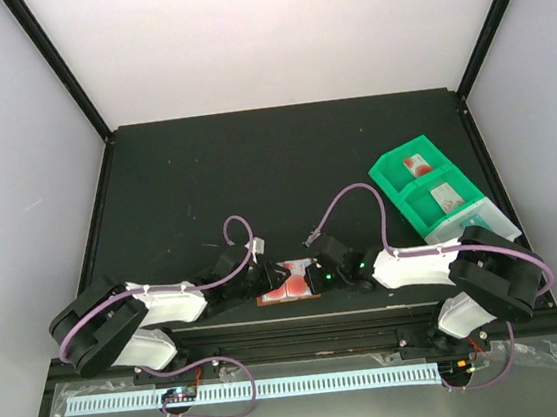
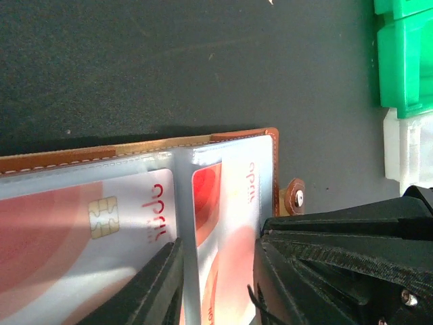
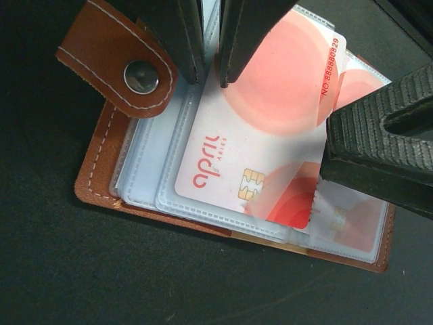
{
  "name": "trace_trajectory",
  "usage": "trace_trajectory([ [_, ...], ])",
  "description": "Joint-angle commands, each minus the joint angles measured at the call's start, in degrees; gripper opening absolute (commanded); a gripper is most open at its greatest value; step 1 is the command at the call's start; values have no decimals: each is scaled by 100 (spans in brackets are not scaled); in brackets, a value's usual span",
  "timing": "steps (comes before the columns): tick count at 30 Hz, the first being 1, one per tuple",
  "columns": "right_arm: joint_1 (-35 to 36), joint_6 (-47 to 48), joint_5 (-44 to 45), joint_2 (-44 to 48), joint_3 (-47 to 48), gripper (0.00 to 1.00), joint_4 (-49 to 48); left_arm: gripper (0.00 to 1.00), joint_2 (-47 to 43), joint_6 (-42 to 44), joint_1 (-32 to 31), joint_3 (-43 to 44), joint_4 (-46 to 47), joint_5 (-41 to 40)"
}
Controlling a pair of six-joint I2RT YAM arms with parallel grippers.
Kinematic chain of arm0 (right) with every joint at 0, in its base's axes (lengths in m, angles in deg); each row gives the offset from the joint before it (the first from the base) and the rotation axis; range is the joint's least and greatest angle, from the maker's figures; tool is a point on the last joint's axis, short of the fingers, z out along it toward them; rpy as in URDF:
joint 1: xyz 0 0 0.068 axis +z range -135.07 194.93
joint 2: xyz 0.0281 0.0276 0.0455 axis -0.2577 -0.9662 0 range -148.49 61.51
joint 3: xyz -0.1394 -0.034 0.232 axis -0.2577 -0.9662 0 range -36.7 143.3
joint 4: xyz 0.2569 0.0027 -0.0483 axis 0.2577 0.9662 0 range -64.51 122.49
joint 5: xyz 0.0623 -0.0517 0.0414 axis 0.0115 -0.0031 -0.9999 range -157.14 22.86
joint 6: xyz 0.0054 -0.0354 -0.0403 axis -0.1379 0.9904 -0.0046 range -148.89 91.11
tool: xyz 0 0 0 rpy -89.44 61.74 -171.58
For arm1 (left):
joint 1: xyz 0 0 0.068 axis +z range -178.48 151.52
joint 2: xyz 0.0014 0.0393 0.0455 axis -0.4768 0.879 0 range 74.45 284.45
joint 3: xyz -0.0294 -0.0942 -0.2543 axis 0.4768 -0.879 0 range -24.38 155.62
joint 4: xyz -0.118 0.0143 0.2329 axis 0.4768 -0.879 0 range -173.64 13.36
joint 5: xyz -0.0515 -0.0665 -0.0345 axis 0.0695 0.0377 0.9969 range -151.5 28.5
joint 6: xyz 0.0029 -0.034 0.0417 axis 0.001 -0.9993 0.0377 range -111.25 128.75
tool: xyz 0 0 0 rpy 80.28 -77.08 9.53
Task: Take the credit cards out of the card holder
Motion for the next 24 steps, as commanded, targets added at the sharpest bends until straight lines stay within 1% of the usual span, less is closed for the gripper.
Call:
trace_trajectory([
  [1,-31,-37,115,-132,-162,11,113,28,128,-61,22,-3,315,126],
  [6,-33,-68,100,-129,-166,11,112,20,238,-83,20,17,416,238],
  [13,-30,-87,111,-123,-188,11,119,2,252,-130,31,-64,421,191],
  [19,-30,-87,175,-79,-210,11,159,1,190,-334,46,-221,689,285],
  [24,-31,-86,190,-120,-214,11,151,2,15,-211,262,-321,353,299],
])
